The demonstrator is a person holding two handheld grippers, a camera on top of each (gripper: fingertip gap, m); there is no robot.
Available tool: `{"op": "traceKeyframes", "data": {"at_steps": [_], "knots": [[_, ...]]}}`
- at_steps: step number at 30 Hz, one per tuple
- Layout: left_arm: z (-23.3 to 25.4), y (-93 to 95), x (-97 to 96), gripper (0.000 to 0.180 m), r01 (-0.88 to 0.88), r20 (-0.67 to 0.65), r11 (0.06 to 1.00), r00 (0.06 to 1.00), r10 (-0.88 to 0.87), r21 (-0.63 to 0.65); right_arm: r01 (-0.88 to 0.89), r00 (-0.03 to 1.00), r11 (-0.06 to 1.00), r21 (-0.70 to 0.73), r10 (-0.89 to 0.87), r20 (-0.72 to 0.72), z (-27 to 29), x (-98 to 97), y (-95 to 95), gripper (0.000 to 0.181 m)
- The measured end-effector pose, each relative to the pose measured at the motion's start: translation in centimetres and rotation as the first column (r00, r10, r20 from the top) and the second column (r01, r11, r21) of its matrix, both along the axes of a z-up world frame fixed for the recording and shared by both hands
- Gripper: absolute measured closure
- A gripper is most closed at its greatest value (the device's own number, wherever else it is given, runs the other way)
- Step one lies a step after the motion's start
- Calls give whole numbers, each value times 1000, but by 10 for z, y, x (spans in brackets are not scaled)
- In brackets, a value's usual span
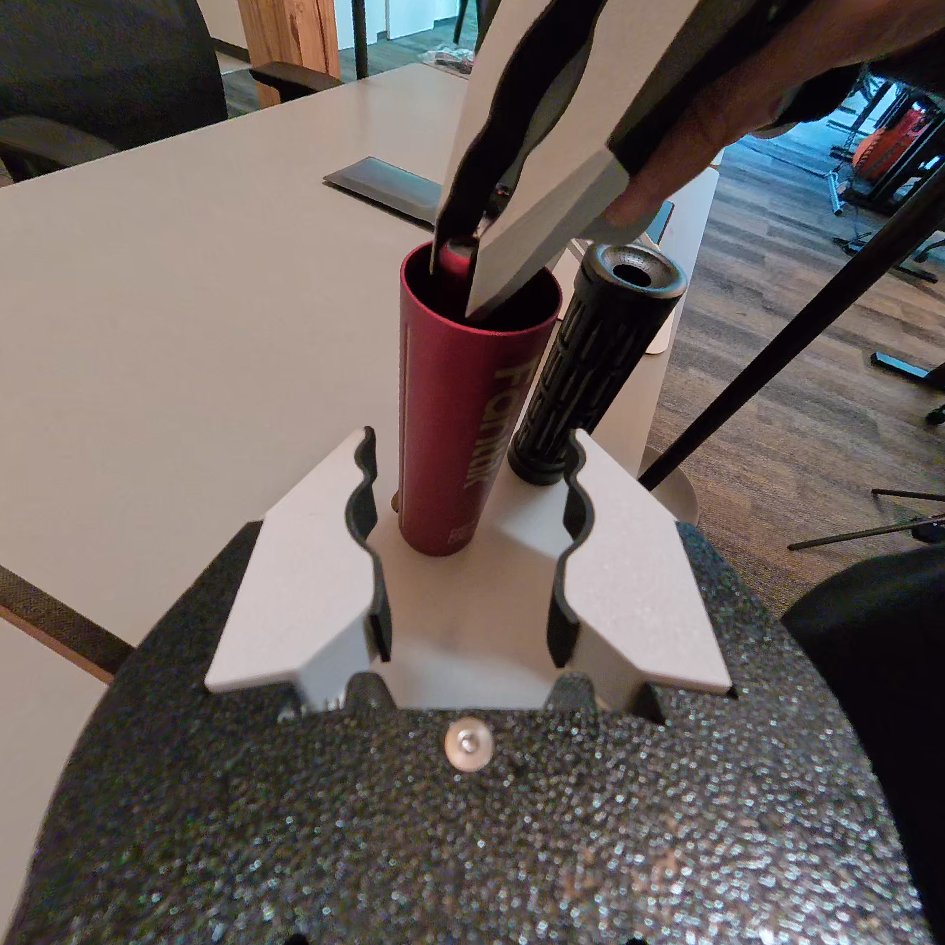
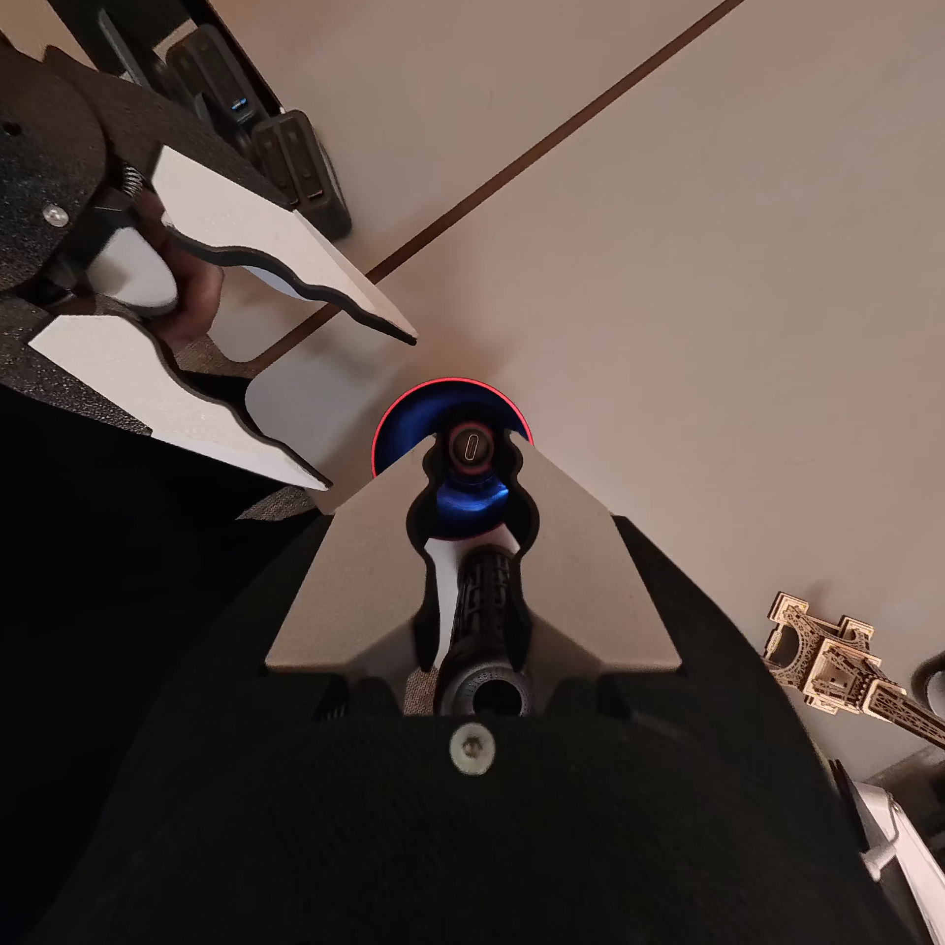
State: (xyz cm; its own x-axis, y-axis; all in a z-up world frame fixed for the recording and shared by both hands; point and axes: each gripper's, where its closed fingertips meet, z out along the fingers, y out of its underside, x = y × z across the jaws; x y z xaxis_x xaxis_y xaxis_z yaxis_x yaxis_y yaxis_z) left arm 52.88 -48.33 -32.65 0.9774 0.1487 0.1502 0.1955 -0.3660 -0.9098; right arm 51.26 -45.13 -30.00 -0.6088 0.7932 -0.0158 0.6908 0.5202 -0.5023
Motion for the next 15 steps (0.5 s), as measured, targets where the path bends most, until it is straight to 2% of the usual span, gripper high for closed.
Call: {"op": "traceKeyframes", "data": {"at_steps": [12,15], "knots": [[1,-1,0,109,-3,-1,1000,1000,3,5,11,1000,998,-59,-12,-23,5,-2,-6,161],[0,-2,1,109,-4,-1,1000,1000,4,5,9,1000,1000,-29,-10,-25,3,-2,-1,161]]}}
